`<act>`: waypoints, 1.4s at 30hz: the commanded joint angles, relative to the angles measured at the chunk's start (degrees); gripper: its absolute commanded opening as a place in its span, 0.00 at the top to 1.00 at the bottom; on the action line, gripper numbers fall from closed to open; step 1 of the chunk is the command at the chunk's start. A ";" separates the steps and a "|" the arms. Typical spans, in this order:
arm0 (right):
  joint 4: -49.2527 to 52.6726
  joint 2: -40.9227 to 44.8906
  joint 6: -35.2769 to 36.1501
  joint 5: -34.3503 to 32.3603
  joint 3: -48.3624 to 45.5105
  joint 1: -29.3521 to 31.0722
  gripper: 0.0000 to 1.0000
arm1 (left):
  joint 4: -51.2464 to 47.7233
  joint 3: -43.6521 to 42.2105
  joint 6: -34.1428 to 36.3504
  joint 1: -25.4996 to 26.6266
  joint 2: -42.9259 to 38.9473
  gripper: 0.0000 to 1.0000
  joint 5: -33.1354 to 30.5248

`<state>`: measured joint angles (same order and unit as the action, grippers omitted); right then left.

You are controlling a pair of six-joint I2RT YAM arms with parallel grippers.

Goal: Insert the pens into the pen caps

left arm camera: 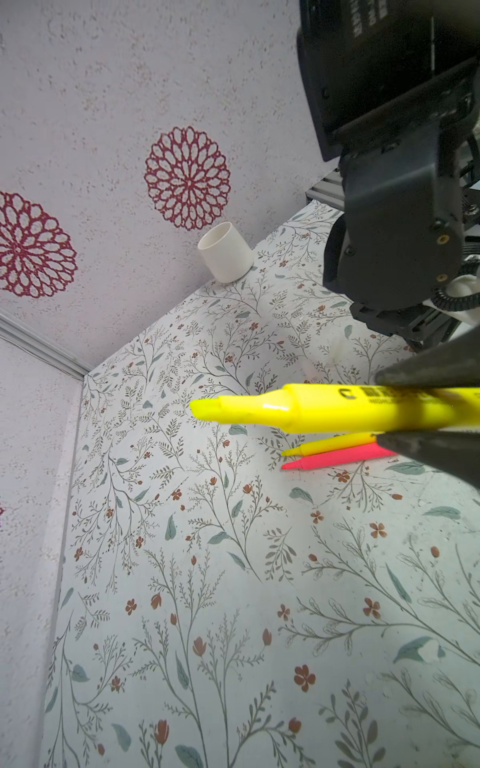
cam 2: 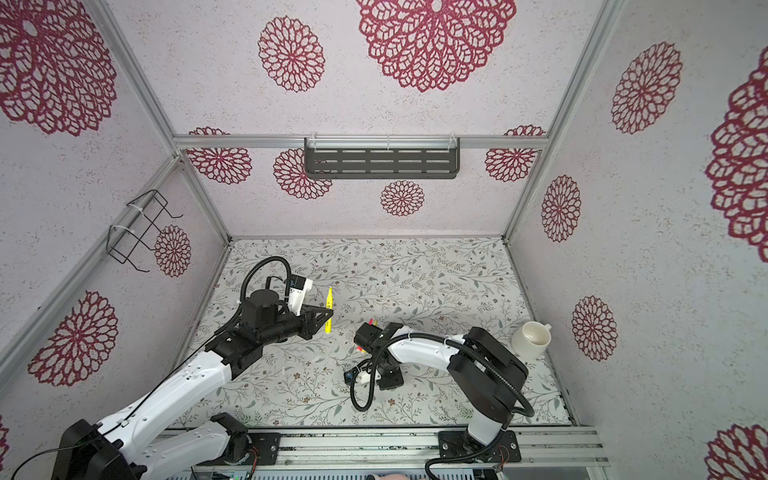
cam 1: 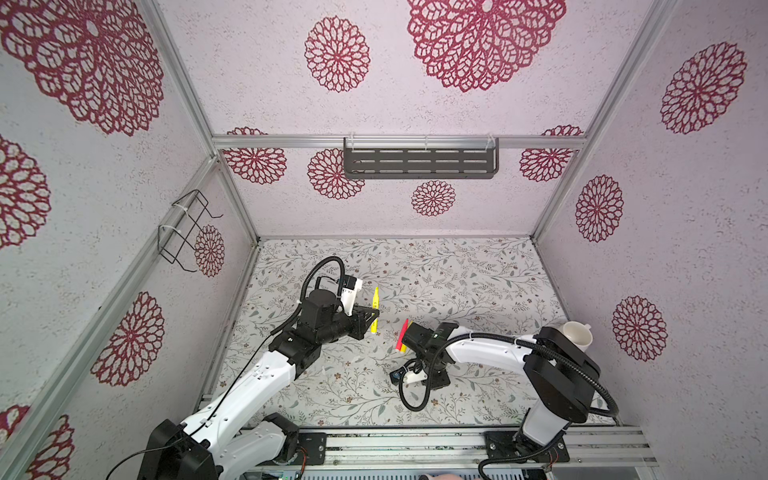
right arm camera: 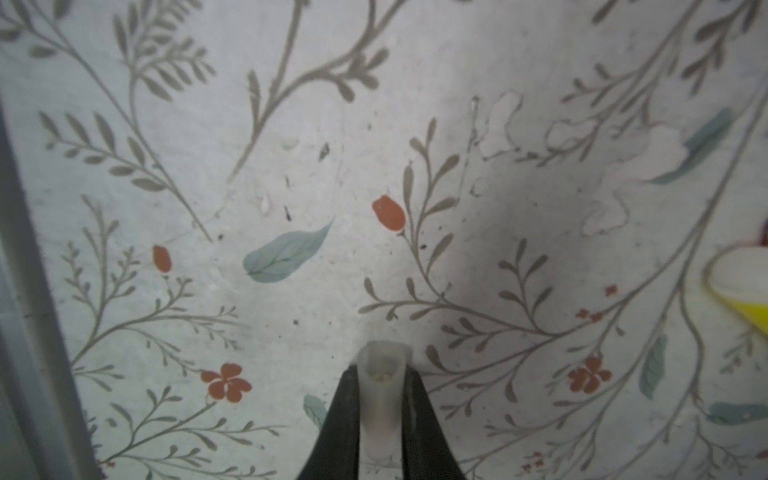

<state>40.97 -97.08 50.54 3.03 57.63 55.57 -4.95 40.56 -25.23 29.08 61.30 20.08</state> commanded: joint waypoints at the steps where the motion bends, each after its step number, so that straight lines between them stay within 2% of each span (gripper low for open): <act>1: 1.53 -0.53 1.25 -0.07 1.75 0.16 1.00 | 2.30 -0.73 0.36 -0.28 -1.35 1.00 -0.17; 3: 2.05 -1.16 1.16 -0.18 2.11 0.23 0.97 | 2.58 -1.07 0.36 -0.36 -1.36 1.00 -0.31; 4: 2.08 -1.14 1.05 0.01 2.14 0.21 0.88 | 2.66 -1.17 0.27 -0.35 -1.36 1.00 -0.30; 6: 2.17 -0.94 0.58 0.33 2.52 0.25 0.64 | 2.84 -1.35 0.19 -0.37 -1.36 1.00 -0.40; 7: 2.55 -0.68 0.46 0.65 2.79 0.26 0.40 | 2.92 -1.36 0.25 -0.34 -1.38 1.00 -0.43; 8: 3.12 -0.48 -0.01 0.81 3.29 0.29 0.02 | 2.93 -1.37 0.23 -0.42 -1.31 1.00 -0.50; 13: 5.60 2.78 -7.24 2.16 8.90 0.26 0.01 | 2.71 -0.97 0.43 -0.35 -1.30 1.00 -1.03; 16: 4.72 7.53 -16.77 2.53 13.52 0.24 0.01 | 2.49 -0.58 0.47 -0.51 -1.36 1.00 -1.29; 17: 3.16 9.25 -22.15 0.56 14.88 0.19 0.01 | 2.49 -0.48 0.46 -0.56 -1.41 1.00 -1.41; 19: 1.02 11.34 -35.34 -7.78 18.37 0.20 0.01 | 2.55 -0.35 0.48 -0.60 -1.32 1.00 -1.46; 21: 5.10 10.73 -50.23 -16.10 24.90 0.14 0.01 | 2.64 -0.24 0.37 -0.60 -1.10 1.00 -1.70; 22: 8.39 9.36 -56.28 -17.53 28.83 -0.23 0.01 | 2.60 -0.22 0.39 -0.62 -1.03 1.00 -1.85; 23: 11.86 8.04 -63.00 -15.86 32.33 -1.25 0.01 | 2.58 -0.04 0.45 -0.76 -0.91 1.00 -1.90; 24: 12.67 7.61 -69.63 -10.23 32.75 -2.88 0.01 | 2.49 0.01 0.38 -0.78 -0.75 1.00 -2.03; 26: 9.31 9.13 -80.14 -0.89 27.54 -4.67 0.01 | 2.41 -0.04 0.13 -0.85 -0.99 1.00 -2.34; 27: 7.05 10.41 -84.94 0.36 24.40 -4.60 0.01 | 2.49 -0.17 0.01 -0.82 -1.23 1.00 -2.54; 32: 6.23 17.47 -106.65 -4.14 17.77 -4.54 0.01 | 2.54 -1.08 -0.92 -1.04 -2.73 1.00 -5.17; 33: 5.64 18.48 -109.39 -3.91 16.90 -4.91 0.01 | 2.79 -1.28 -1.16 -1.11 -2.86 1.00 -5.55; 35: 5.86 20.26 -119.36 -3.24 14.08 -6.12 0.01 | 3.23 -1.44 -1.52 -1.07 -3.16 1.00 -5.88; 37: 4.48 21.30 -127.90 0.55 10.81 -7.28 0.01 | 3.20 -1.22 -1.82 -1.07 -3.42 1.00 -5.69; 40: 1.42 23.39 -137.19 0.26 6.97 -6.01 0.01 | 3.10 -1.35 -2.12 -1.08 -3.97 1.00 -5.55; 42: 3.17 23.85 -142.66 0.80 5.22 -6.09 0.01 | 3.31 -1.83 -2.01 -0.98 -4.71 1.00 -6.38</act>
<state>43.64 -74.37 -76.23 2.70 64.38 49.17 -3.66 39.44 -26.76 28.34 57.98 14.85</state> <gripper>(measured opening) 0.989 0.170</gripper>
